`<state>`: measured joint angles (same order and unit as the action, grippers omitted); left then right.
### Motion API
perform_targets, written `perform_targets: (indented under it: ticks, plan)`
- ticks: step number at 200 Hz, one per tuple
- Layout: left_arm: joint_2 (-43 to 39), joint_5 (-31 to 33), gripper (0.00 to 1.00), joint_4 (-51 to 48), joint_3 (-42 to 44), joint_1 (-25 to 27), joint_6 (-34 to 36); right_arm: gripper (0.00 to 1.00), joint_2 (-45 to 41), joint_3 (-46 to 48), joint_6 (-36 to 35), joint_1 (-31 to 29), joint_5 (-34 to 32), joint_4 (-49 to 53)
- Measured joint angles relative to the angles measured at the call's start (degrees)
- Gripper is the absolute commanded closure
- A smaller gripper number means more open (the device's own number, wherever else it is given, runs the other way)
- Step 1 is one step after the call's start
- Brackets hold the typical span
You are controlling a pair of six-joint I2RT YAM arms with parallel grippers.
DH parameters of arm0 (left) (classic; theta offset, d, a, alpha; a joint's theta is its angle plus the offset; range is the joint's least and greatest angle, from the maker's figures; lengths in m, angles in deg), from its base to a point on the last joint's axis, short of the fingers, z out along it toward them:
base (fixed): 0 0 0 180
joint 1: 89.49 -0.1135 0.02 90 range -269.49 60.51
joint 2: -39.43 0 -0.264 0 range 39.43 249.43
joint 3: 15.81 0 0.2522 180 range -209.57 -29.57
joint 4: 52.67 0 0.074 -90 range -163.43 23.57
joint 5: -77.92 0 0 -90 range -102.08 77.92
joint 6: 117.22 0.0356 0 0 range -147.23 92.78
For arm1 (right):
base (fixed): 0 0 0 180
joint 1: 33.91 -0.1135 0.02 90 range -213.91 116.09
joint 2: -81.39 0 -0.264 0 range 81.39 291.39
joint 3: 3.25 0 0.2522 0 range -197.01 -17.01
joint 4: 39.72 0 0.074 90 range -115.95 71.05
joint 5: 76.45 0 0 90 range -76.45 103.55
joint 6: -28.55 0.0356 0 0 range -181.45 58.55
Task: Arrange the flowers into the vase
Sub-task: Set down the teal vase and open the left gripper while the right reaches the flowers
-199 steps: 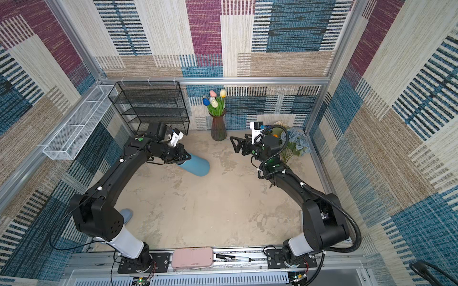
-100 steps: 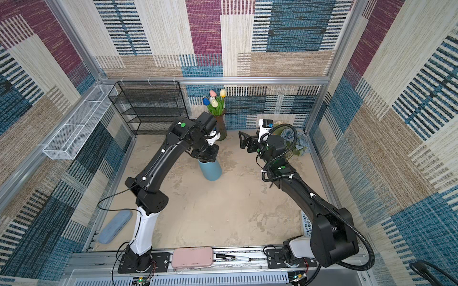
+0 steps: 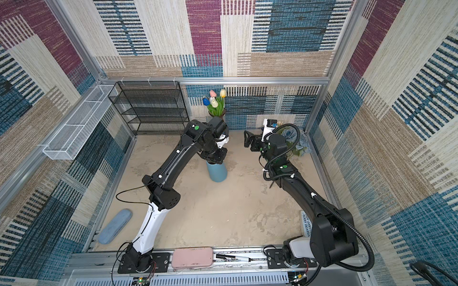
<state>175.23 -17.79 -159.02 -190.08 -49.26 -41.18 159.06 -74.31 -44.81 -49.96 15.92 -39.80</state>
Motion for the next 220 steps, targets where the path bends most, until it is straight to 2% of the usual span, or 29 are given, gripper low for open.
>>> perform_targets:
  ticks: [35,43,50,55,70,85,115,155,182,191,203,214,220]
  plan:
    - [0.6,-1.2,0.85,0.3,0.1,-0.4,1.3,0.01,1.1,-0.1,0.0,0.3,0.0,0.2]
    - [0.7,-1.7,0.74,0.5,-0.1,-0.6,1.7,0.0,1.1,-0.1,0.0,0.4,0.0,0.4]
    - [0.8,-1.7,0.55,0.8,-0.1,-0.8,2.1,0.0,1.1,-0.2,0.0,0.6,0.0,0.5]
    - [1.0,-1.5,0.47,0.9,-0.1,-1.0,2.2,0.0,1.1,-0.3,0.0,0.7,0.0,0.7]
    - [1.6,-1.5,0.42,1.6,-0.2,-1.3,2.5,0.0,1.2,-1.0,0.0,0.8,0.0,1.1]
    - [1.6,-1.0,0.32,2.0,-0.6,-1.8,3.1,0.0,1.6,-1.6,0.0,1.0,0.0,1.6]
    - [-0.3,-0.8,0.28,4.9,-0.9,-2.4,4.0,0.0,1.9,-2.7,0.0,1.2,0.0,2.1]
    - [-6.9,-3.2,0.26,10.3,-0.9,-3.5,5.0,0.0,1.8,-3.5,0.0,1.6,-0.4,2.9]
    - [-12.5,-5.2,0.26,15.3,1.1,-4.0,5.4,0.0,4.0,-6.5,0.0,5.6,2.6,4.9]
    - [-15.1,-5.4,0.27,17.2,3.1,-3.9,5.9,0.01,6.2,-8.5,0.0,7.8,3.6,6.1]
    - [-19.4,-5.3,0.29,20.5,8.2,-3.7,6.8,0.09,9.8,-11.8,0.0,10.3,4.4,9.0]
    - [-25.5,-5.0,0.29,26.1,17.8,-3.4,8.0,0.17,13.2,-14.6,-0.3,12.2,4.5,12.3]
    - [-29.3,-4.9,0.26,30.0,24.4,-3.4,8.5,0.2,14.9,-15.8,-0.7,13.0,4.5,14.1]
